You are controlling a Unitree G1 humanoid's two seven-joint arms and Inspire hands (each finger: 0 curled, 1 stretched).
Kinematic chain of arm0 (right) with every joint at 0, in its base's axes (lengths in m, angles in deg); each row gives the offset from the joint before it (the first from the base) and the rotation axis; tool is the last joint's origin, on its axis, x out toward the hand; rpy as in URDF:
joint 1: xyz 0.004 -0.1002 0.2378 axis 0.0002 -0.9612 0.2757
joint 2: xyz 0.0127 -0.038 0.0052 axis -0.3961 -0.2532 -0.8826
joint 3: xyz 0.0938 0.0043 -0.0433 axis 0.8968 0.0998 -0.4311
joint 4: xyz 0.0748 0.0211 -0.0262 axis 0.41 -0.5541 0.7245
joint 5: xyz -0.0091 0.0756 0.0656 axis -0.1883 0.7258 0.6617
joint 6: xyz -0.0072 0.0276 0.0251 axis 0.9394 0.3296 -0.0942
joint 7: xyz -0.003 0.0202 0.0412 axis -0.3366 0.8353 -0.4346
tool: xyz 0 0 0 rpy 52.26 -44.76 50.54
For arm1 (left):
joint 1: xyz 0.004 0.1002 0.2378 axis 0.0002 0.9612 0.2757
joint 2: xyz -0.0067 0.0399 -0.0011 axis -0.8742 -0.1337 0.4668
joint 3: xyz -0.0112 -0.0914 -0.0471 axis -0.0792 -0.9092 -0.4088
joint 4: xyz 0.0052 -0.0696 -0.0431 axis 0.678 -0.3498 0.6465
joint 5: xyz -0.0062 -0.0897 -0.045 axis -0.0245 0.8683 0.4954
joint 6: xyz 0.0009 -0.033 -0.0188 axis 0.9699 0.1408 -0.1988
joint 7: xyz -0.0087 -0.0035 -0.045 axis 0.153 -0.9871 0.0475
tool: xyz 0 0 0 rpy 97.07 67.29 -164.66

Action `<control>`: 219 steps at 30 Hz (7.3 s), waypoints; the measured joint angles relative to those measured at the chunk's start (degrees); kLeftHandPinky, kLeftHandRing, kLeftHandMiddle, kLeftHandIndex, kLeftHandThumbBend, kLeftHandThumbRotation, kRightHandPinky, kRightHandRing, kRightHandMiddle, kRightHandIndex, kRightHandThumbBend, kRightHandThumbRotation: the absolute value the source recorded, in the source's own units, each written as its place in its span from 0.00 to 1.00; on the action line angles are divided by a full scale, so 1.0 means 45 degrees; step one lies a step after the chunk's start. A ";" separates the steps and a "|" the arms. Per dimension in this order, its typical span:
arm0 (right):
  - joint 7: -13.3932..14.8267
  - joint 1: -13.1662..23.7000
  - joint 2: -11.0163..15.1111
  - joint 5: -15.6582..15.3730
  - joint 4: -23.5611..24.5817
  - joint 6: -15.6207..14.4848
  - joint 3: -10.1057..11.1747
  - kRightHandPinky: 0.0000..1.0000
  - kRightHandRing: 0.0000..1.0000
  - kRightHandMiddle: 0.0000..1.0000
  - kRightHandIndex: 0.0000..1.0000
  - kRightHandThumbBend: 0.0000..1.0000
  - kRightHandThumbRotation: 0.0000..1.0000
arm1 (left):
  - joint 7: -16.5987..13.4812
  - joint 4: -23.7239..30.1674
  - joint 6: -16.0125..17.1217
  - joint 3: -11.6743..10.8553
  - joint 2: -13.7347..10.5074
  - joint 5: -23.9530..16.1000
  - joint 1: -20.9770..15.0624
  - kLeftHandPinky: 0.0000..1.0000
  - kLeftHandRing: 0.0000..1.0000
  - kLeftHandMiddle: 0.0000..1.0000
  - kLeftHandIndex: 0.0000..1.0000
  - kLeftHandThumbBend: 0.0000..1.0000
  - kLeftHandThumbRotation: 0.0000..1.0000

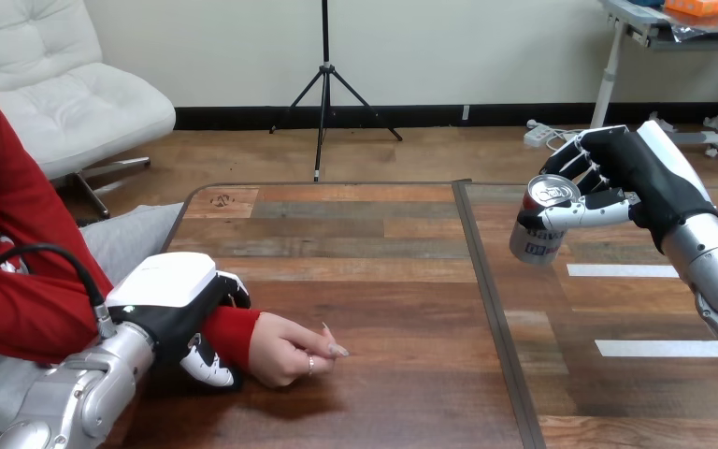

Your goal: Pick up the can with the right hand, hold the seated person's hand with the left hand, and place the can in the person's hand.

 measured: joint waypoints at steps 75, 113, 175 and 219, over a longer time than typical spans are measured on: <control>0.0006 0.0000 -0.0394 0.0043 0.0052 -0.0227 -0.0026 0.36 0.39 0.45 0.46 0.77 0.00 | -0.0249 0.0660 -0.0120 -0.0767 -0.0140 0.1169 0.0908 0.20 0.25 0.33 0.35 0.74 0.00; 0.0152 0.0000 -0.1731 -0.0656 0.0111 -0.0965 -0.0464 0.35 0.38 0.45 0.46 0.76 0.00 | -0.0194 0.2041 -0.0425 -0.2005 -0.0225 0.1884 0.1586 0.23 0.28 0.35 0.36 0.79 0.00; 0.0219 0.0008 -0.3741 -0.0920 0.0075 -0.1343 -0.1215 0.36 0.39 0.44 0.45 0.73 0.00 | -0.0346 0.2308 -0.0698 -0.2146 0.0379 0.2021 0.1538 0.21 0.28 0.37 0.37 0.81 0.00; 0.0199 0.0010 -0.4817 -0.0919 0.0079 -0.1345 -0.1322 0.39 0.41 0.44 0.45 0.71 0.00 | -0.0251 0.2419 -0.1059 -0.2080 0.1183 0.1989 0.1054 0.18 0.25 0.35 0.36 0.81 0.00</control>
